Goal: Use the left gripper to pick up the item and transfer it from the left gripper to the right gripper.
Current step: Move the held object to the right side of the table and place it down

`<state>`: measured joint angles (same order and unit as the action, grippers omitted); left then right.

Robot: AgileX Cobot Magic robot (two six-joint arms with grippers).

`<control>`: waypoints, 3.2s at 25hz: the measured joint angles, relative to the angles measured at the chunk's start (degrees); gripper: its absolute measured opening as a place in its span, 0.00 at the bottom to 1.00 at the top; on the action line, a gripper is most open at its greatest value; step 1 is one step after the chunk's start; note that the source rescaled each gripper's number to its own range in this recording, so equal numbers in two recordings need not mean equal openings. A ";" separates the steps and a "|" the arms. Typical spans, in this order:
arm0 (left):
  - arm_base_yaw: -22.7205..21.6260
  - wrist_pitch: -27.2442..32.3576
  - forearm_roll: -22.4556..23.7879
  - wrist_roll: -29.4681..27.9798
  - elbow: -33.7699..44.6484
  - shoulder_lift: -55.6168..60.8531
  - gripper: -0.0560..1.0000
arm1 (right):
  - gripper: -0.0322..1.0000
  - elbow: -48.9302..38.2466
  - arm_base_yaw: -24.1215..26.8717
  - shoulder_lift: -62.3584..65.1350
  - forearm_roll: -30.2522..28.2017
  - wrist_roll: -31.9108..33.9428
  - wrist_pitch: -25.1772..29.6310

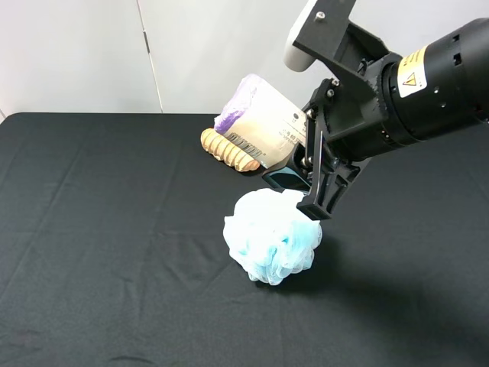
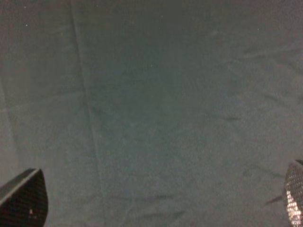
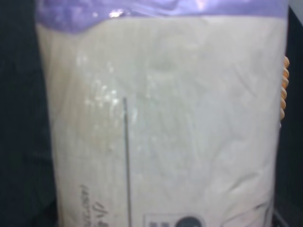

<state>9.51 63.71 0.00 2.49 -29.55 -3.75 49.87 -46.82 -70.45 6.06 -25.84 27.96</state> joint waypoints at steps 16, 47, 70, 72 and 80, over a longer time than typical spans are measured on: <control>0.00 -2.74 0.00 -0.12 1.67 0.00 0.97 | 0.08 0.00 0.76 0.00 -0.75 9.68 1.14; 0.00 -2.78 0.47 -0.17 1.62 4.08 0.97 | 0.08 12.72 35.56 -17.47 -3.12 20.36 19.39; 0.00 -2.78 0.60 -0.17 1.62 4.08 0.97 | 0.08 18.28 35.56 -39.54 -13.00 20.36 5.42; 0.00 -2.78 0.60 -0.17 1.62 4.08 0.97 | 0.08 19.73 35.56 -41.04 -13.14 20.36 5.58; 0.00 -2.78 0.60 -0.17 1.62 4.08 0.97 | 0.08 24.77 36.69 -45.44 -13.72 20.36 5.45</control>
<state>9.51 60.93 0.60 2.31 -27.93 0.34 74.63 -10.12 -115.89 -7.66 -5.48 33.42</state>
